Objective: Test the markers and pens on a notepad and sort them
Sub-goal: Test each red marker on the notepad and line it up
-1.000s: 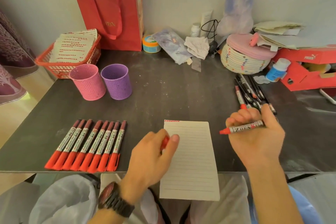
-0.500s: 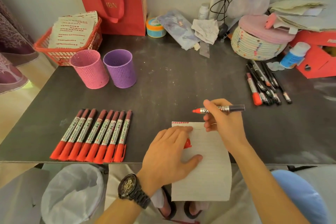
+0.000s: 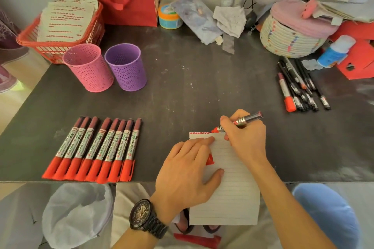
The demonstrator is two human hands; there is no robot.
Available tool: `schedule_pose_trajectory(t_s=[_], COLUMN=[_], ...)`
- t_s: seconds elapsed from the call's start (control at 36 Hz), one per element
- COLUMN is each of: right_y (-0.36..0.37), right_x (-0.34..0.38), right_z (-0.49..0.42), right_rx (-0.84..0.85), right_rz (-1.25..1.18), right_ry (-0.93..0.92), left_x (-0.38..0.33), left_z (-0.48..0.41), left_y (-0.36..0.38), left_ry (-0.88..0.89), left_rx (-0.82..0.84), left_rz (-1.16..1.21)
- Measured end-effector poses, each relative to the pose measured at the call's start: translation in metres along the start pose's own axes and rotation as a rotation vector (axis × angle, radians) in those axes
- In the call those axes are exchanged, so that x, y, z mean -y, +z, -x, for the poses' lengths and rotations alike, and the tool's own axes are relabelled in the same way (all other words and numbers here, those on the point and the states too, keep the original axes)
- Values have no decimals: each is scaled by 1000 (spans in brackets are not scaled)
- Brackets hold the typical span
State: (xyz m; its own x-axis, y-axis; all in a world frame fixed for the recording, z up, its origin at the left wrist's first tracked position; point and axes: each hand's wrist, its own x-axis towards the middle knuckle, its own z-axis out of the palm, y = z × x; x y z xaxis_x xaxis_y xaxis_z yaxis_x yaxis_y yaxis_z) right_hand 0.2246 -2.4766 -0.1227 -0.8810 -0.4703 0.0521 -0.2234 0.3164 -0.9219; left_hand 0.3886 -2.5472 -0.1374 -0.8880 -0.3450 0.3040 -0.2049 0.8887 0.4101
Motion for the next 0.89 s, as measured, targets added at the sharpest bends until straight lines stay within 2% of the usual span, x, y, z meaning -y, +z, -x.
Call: schedule_pose_trajectory(t_s=[0.89], right_y=[1], right_x=[1], right_z=[1], right_rx=[-12], right_rz=[15], right_ry=[-28], left_x=[-1], left_z=[0], left_y=[0], left_ry=[-12], left_rx=[9], left_rz=[-21])
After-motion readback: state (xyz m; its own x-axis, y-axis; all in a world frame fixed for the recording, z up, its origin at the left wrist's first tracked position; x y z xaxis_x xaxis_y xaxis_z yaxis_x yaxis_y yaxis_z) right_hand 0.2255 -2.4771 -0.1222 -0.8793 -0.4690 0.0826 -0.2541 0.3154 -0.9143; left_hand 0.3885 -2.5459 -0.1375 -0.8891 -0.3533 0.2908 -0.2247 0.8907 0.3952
